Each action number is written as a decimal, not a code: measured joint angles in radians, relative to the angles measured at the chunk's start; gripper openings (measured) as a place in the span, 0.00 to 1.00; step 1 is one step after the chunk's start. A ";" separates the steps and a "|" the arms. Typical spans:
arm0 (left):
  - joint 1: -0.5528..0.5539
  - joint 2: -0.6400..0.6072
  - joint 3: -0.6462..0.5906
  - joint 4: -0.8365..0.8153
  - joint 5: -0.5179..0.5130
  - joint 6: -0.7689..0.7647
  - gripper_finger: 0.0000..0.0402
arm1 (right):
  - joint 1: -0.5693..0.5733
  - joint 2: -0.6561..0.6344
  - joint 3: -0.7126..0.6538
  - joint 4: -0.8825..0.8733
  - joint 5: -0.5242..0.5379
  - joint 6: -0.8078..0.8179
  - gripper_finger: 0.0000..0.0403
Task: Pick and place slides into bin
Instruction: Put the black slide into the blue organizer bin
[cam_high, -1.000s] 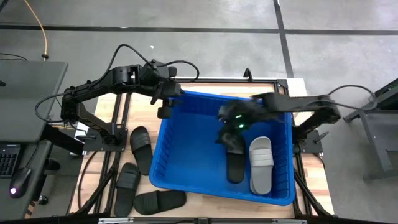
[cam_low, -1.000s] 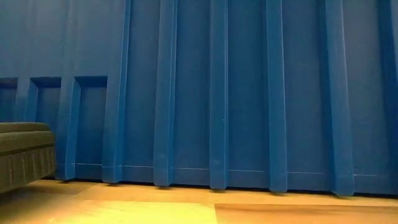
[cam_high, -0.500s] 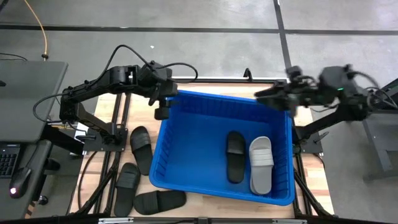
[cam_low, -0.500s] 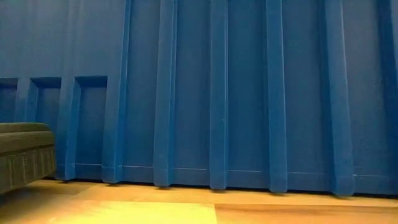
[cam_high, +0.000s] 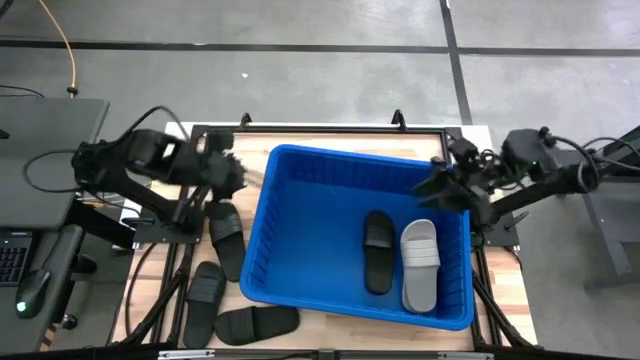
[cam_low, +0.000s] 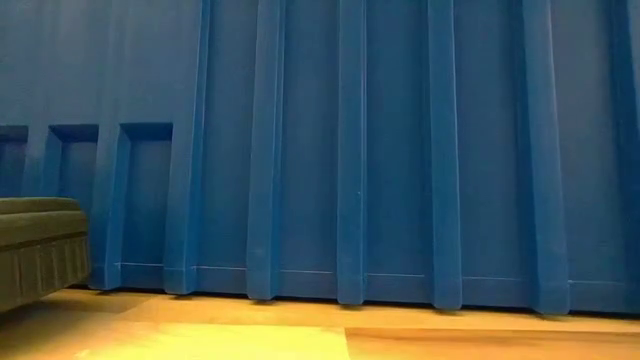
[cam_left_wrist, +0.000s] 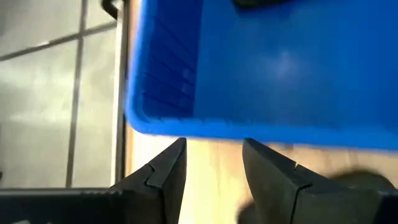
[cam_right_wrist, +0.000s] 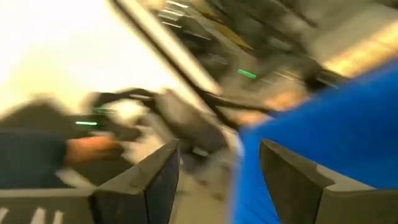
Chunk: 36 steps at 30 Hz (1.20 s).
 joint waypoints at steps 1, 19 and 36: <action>-0.031 -0.001 0.000 -0.035 -0.015 -0.032 0.37 | -0.001 -0.014 -0.045 0.113 -0.059 -0.024 0.52; -0.396 -0.010 -0.341 -0.080 -0.084 -0.830 0.37 | -0.030 -0.251 -0.409 0.700 -0.203 -0.046 0.52; -0.694 -0.009 -0.644 0.202 -0.014 -0.945 0.37 | -0.030 -0.248 -0.409 0.640 -0.212 -0.043 0.51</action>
